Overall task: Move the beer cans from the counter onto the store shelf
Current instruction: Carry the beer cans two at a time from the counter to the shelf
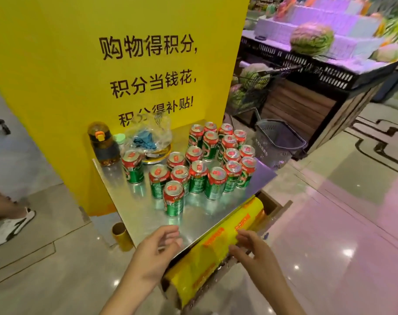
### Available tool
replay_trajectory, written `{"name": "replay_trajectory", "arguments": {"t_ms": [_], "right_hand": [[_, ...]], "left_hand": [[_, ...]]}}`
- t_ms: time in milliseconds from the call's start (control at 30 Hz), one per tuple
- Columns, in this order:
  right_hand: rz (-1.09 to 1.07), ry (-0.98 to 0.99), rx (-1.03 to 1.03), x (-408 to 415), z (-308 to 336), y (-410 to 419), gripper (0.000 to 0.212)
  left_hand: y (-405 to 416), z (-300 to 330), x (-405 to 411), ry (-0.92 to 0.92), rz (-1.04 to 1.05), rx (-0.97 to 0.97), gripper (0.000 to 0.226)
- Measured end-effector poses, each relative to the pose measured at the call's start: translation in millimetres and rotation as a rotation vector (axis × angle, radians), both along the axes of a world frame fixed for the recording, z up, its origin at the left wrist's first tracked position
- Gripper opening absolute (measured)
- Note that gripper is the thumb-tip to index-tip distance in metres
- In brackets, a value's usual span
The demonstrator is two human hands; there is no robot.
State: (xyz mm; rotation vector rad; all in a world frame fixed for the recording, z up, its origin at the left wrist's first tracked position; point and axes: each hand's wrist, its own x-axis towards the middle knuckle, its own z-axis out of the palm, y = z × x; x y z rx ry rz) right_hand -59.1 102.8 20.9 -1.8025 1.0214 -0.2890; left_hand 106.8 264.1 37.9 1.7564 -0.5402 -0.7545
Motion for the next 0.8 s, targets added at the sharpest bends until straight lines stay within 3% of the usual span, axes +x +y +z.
{"name": "replay_trajectory", "arguments": {"t_ms": [133, 300, 433, 600, 800], "right_hand": [[0.033, -0.013, 0.046, 48.0, -14.9, -53.6, 0.047], [0.041, 0.002, 0.054, 104.8, -27.3, -104.4, 0.075], [0.045, -0.015, -0.007, 137.9, -43.4, -116.0, 0.09], [-0.085, -0.029, 0.014, 155.0, -58.9, -109.6, 0.09], [-0.196, -0.002, 0.051, 167.7, -68.5, -110.4, 0.089]], "left_hand": [[-14.4, -15.2, 11.5, 0.003, 0.139, 0.06, 0.014], [-42.4, -33.4, 25.8, 0.022, 0.363, 0.155, 0.025], [-77.7, -49.0, 34.4, 0.022, 0.475, 0.193, 0.051], [-105.1, -65.7, 41.7, -0.002, 0.525, 0.245, 0.083], [-121.8, -73.3, 52.8, -0.081, 0.584, 0.192, 0.09]]}}
